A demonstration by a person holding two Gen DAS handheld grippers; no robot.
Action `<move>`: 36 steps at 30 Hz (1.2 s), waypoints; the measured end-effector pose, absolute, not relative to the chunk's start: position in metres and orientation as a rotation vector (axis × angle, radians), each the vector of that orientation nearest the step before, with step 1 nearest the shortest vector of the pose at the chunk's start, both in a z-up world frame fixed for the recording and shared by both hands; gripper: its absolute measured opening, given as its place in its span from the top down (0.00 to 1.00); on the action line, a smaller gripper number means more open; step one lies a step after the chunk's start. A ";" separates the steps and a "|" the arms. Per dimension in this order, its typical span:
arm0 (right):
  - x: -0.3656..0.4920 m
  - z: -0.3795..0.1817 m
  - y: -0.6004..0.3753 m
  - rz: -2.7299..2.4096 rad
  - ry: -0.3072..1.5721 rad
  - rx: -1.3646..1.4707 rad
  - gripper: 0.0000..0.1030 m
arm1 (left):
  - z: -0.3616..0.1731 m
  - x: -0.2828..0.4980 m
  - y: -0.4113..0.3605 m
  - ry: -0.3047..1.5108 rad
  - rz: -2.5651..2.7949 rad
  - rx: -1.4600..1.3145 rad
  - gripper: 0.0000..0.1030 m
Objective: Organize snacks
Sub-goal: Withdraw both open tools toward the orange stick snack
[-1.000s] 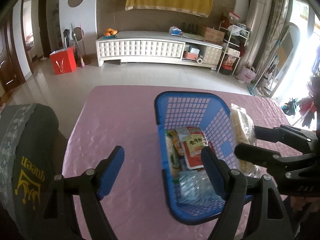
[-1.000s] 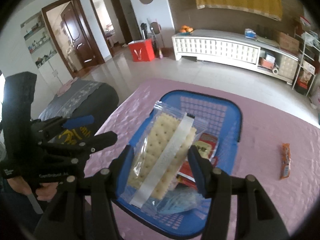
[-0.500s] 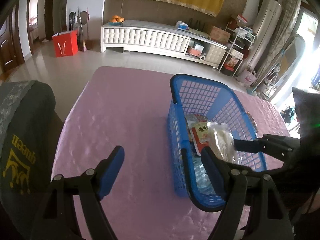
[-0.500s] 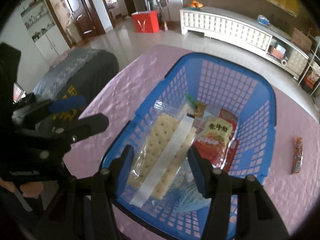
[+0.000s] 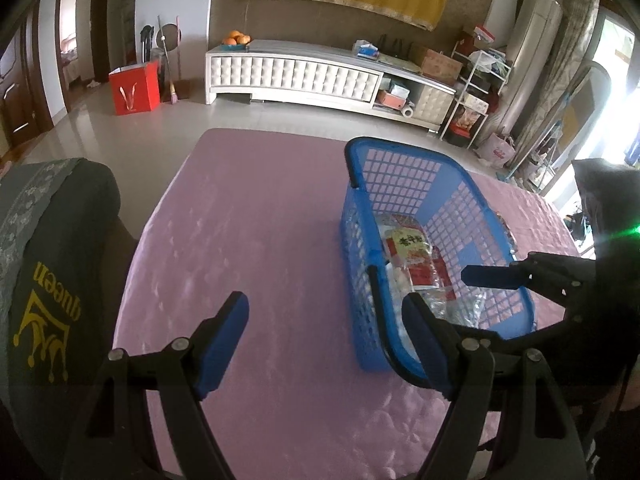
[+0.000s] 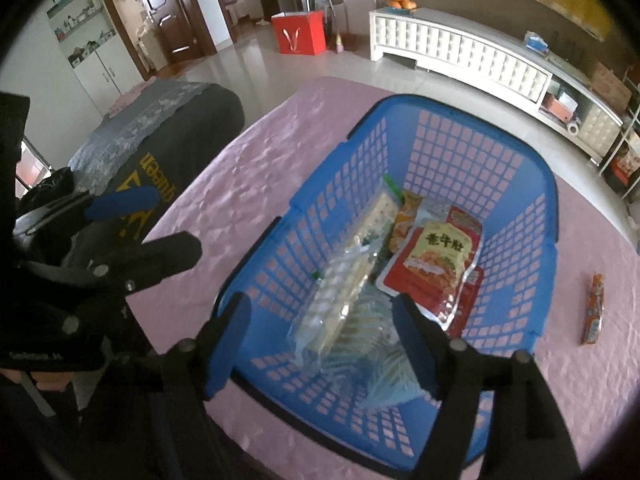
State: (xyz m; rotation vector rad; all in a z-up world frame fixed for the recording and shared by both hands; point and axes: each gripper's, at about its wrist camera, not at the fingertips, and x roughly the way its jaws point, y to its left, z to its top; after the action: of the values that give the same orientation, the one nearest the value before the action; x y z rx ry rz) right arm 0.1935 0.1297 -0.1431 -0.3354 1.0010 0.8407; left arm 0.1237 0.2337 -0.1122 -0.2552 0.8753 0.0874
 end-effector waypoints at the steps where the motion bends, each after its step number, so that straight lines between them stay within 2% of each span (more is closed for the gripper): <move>1: 0.192 -0.140 0.127 0.835 0.995 -0.338 0.25 | -0.110 0.122 0.231 0.874 0.088 -0.251 0.25; 22: 0.192 -0.083 -0.003 0.728 0.848 -0.208 0.25 | -0.051 0.130 0.114 0.813 -0.032 -0.129 0.25; 36: 0.233 -0.093 -0.095 0.622 0.865 -0.150 0.25 | -0.061 0.190 0.016 0.851 -0.111 -0.075 0.25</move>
State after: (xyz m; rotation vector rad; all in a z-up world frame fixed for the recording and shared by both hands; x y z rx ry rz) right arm 0.2328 -0.0951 -0.0929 -0.1504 0.8655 0.6222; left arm 0.1899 0.0156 -0.0614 -0.0748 0.8509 -0.1109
